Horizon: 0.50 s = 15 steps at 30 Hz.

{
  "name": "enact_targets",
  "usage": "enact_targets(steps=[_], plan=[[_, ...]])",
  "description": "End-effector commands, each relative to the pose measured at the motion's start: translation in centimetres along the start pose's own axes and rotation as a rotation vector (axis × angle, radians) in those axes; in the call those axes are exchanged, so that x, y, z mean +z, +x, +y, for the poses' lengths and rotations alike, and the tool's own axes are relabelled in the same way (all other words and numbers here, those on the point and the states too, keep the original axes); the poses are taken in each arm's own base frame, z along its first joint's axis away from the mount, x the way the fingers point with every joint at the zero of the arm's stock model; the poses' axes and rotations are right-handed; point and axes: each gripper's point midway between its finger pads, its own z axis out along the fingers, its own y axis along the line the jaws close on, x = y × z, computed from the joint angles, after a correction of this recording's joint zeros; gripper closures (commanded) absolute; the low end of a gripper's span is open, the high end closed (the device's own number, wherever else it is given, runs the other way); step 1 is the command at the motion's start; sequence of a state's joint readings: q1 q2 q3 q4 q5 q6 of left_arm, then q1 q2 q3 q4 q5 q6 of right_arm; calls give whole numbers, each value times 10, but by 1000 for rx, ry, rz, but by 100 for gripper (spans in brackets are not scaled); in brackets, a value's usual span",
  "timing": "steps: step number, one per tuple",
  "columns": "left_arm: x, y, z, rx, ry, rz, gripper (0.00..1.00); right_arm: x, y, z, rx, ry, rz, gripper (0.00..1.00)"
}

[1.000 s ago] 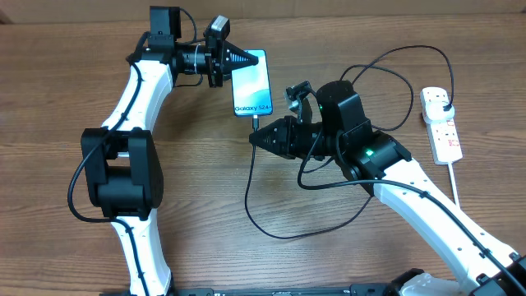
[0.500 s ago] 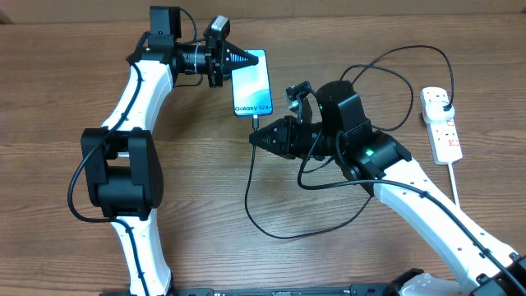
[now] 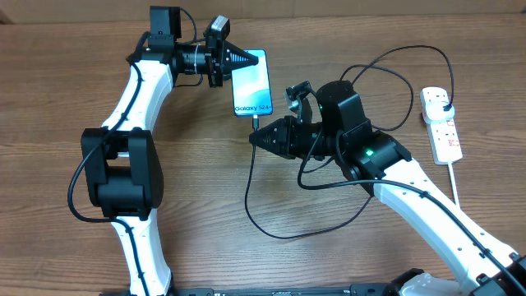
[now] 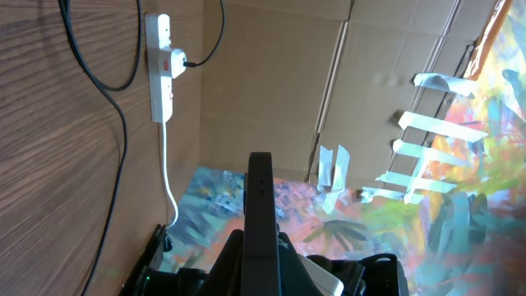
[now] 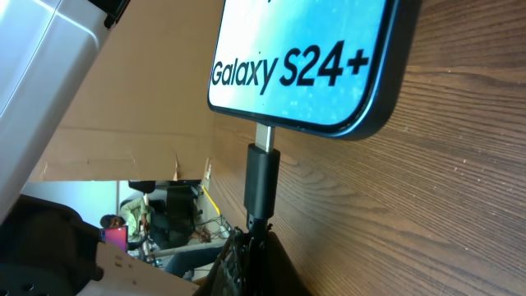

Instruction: Plug charger to phone and switch on socket

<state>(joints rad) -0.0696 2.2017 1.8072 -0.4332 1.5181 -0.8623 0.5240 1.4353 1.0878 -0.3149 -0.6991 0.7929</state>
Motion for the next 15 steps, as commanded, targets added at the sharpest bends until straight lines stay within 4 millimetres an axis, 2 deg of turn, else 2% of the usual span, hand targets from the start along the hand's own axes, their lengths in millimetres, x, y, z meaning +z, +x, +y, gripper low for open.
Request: enact_targets(steps=[1, 15], plan=[[-2, 2, -10, 3, 18, 18, 96, -3, -2, 0, -2, 2, -15, 96], [-2, 2, -9, 3, 14, 12, 96, -2, -1, 0, -1, 2, -13, 96]])
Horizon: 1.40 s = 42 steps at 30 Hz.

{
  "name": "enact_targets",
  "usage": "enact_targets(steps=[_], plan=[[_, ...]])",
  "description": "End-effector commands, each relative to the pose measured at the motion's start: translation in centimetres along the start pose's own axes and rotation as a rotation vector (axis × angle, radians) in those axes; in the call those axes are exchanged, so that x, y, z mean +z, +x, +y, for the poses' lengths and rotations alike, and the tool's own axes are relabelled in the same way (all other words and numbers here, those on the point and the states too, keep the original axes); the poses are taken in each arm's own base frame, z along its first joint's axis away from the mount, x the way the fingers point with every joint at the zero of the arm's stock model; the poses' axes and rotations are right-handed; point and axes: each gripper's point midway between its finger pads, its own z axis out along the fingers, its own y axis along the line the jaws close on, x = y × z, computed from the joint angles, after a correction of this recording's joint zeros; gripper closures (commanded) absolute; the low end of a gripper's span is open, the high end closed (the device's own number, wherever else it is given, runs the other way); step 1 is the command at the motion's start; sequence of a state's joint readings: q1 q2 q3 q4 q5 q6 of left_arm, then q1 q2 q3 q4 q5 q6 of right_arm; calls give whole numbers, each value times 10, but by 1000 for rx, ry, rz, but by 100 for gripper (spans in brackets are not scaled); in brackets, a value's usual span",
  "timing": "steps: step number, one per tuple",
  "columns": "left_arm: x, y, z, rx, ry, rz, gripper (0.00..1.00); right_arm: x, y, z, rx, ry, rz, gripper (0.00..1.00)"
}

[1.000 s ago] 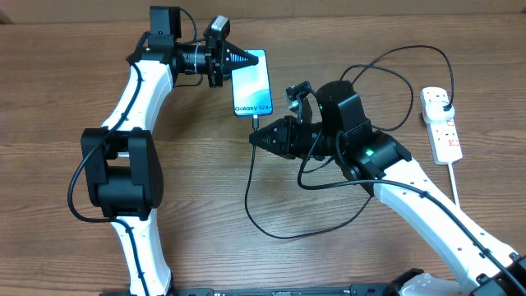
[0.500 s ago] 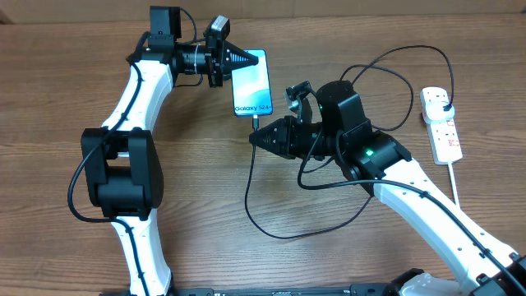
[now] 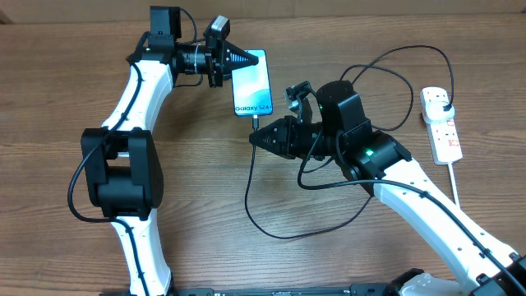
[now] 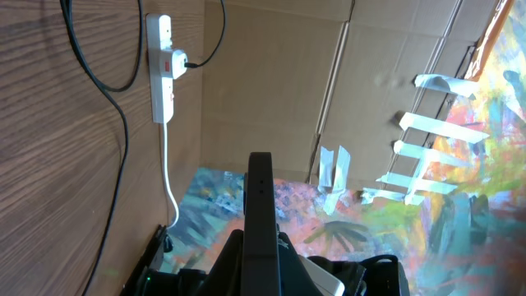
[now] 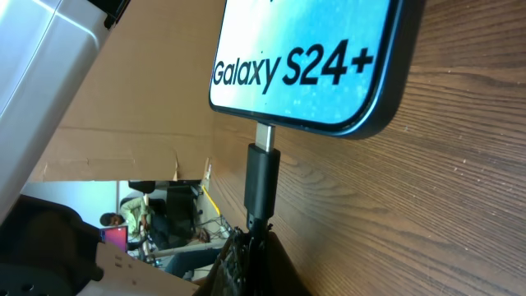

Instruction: Plug charger to phone and switch on socket

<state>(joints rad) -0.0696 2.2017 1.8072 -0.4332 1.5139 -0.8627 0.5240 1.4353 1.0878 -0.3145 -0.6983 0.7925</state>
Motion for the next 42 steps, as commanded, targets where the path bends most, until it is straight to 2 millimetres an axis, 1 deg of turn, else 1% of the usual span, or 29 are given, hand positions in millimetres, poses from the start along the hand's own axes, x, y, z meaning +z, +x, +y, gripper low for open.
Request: enact_targets(steps=[1, 23, 32, 42], plan=[[-2, 2, -9, 3, 17, 16, 96, -2, -1, 0, 0, 3, -12, 96], [-2, 2, -9, -7, 17, 15, 96, -2, -1, 0, 0, 3, -12, 96], [5, 5, -9, -4, 14, 29, 96, -2, -1, 0, 1, 3, -12, 96], [5, 3, -12, -4, 16, 28, 96, -2, -1, -1, 2, 4, -12, 96]])
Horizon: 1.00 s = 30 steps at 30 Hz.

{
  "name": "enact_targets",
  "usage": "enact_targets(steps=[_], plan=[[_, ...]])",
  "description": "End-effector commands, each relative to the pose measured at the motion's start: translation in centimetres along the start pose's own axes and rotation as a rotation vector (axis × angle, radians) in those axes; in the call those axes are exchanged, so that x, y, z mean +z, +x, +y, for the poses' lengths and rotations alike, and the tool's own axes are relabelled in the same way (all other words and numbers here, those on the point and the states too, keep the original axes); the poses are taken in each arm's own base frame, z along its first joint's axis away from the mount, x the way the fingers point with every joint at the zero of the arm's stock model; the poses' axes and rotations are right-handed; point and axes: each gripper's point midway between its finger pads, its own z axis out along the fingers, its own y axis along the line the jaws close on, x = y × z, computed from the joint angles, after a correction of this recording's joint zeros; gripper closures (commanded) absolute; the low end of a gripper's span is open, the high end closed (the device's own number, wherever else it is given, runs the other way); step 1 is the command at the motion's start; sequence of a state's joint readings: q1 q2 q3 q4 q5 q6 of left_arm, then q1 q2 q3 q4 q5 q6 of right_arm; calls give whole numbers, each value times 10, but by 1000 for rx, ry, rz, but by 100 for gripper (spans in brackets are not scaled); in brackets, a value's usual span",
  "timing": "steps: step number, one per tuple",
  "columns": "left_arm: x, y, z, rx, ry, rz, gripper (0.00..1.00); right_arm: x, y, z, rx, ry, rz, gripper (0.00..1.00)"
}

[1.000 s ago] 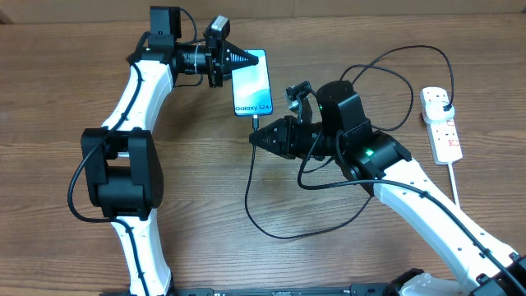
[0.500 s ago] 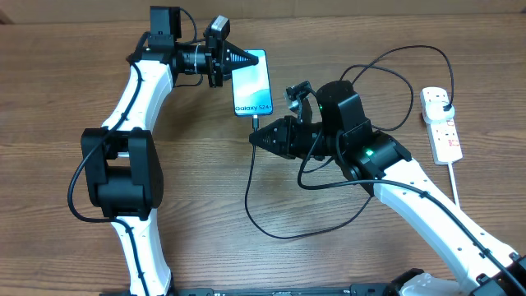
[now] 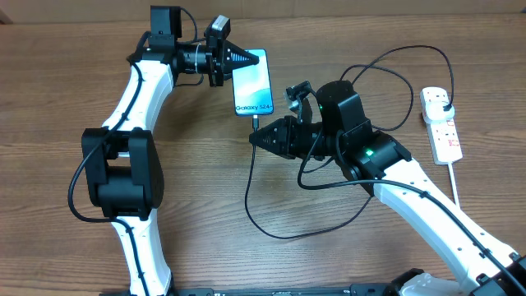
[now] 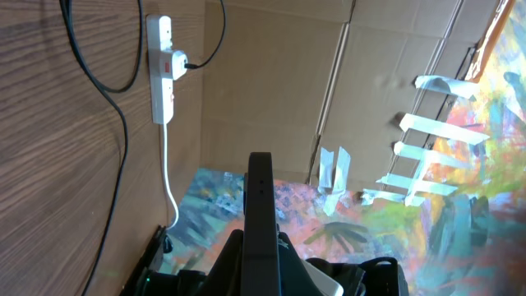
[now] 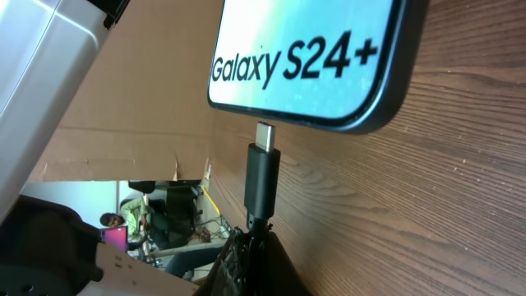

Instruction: Plug charger to phone and switch on socket

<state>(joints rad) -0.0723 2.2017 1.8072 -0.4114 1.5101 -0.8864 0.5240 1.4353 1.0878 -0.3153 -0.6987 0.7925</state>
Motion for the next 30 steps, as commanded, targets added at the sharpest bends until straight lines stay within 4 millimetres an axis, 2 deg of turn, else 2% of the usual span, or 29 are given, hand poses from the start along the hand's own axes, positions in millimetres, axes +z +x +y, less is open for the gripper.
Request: enact_targets(steps=[1, 30], plan=[[4, 4, -11, 3, 19, 30, 96, -2, 0, -1, 2, 5, -12, 96], [4, 7, -17, 57, 39, 55, 96, -3, -1, 0, -12, 0, -12, 96]])
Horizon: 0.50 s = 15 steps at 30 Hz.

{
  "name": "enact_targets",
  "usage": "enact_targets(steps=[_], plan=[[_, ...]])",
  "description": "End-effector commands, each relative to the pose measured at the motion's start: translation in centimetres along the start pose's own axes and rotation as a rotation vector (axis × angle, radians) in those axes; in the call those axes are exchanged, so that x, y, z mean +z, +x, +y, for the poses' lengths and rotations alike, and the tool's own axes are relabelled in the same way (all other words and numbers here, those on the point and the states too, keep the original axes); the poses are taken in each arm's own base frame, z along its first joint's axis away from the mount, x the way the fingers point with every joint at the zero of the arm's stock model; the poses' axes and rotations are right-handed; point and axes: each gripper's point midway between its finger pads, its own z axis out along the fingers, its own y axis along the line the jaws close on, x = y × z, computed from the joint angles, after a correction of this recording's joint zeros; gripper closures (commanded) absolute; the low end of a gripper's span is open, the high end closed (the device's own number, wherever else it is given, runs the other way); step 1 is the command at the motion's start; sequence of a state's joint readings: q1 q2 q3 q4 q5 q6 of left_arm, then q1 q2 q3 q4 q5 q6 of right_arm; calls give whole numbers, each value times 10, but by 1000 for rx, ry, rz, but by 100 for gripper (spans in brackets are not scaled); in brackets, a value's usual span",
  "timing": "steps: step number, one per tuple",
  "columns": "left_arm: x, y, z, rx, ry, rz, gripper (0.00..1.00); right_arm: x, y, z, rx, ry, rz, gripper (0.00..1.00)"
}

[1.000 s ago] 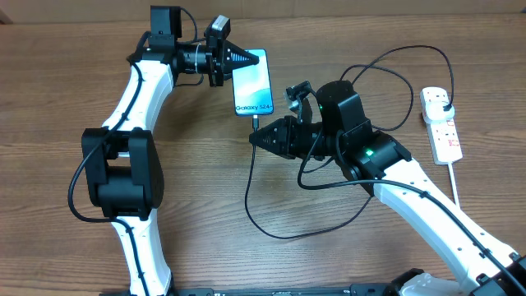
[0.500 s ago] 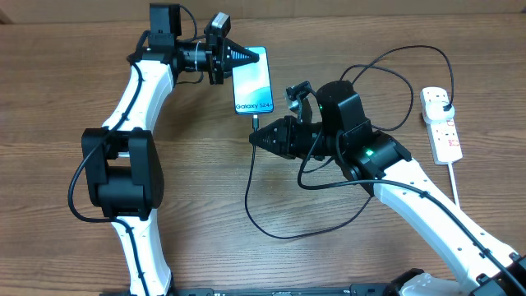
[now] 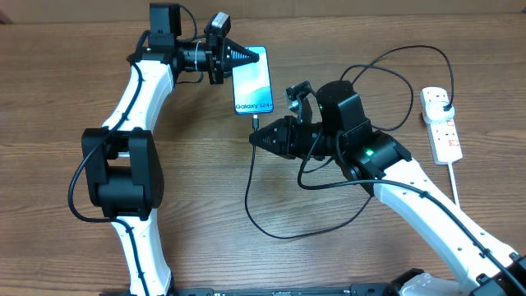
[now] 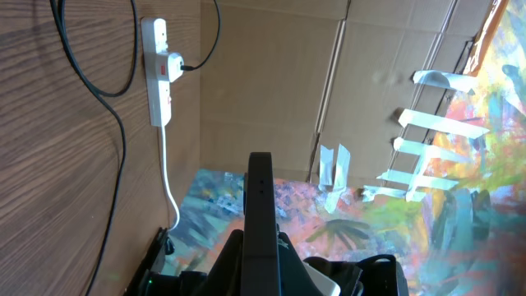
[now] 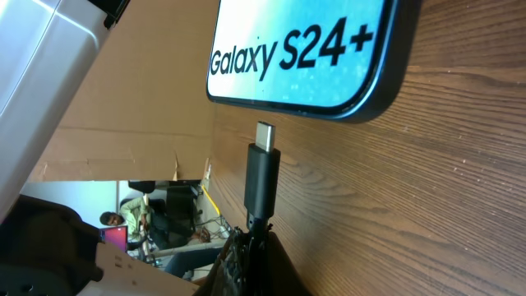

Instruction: Plug charger to phone and switch on socket

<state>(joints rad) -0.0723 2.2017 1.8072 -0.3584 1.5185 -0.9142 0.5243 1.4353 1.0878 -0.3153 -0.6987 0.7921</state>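
Observation:
The phone (image 3: 252, 82) lies screen up on the table, its screen reading "Galaxy S24+" (image 5: 300, 49). My left gripper (image 3: 247, 56) is shut on the phone's far end; the phone shows edge-on as a dark bar (image 4: 260, 205) between the fingers. My right gripper (image 3: 255, 138) is shut on the black charger plug (image 5: 262, 177). The plug's metal tip points at the phone's bottom edge, with a small gap between them. The white power strip (image 3: 440, 123) lies at the far right, with a black adapter plugged in and a red switch (image 4: 160, 72).
The black charger cable (image 3: 275, 222) loops across the table in front of and behind my right arm and runs to the power strip. The strip's white lead (image 3: 454, 185) trails toward the front right edge. Cardboard walls stand behind the table.
The phone's bottom edge has drawn a little farther from the plug tip, widening the gap. My left gripper has shifted slightly toward the far side. My right gripper has not moved.
At the two oldest moments the plug's tip sat in the phone's port, with my right gripper on the plug and my left on the phone. A second ago the tip was out, just at the phone's edge. Now a clear gap separates them.

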Motion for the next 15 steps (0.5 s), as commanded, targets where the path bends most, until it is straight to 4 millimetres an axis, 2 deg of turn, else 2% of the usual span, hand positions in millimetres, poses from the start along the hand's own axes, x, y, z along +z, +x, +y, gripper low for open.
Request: enact_targets(steps=[1, 15], plan=[[4, 8, -12, 36, 33, 51, 96, -3, -1, 0, -12, 0, -13, 96], [9, 11, -13, 50, 35, 66, 96, -3, -2, 1, -17, -4, -16, 96]])
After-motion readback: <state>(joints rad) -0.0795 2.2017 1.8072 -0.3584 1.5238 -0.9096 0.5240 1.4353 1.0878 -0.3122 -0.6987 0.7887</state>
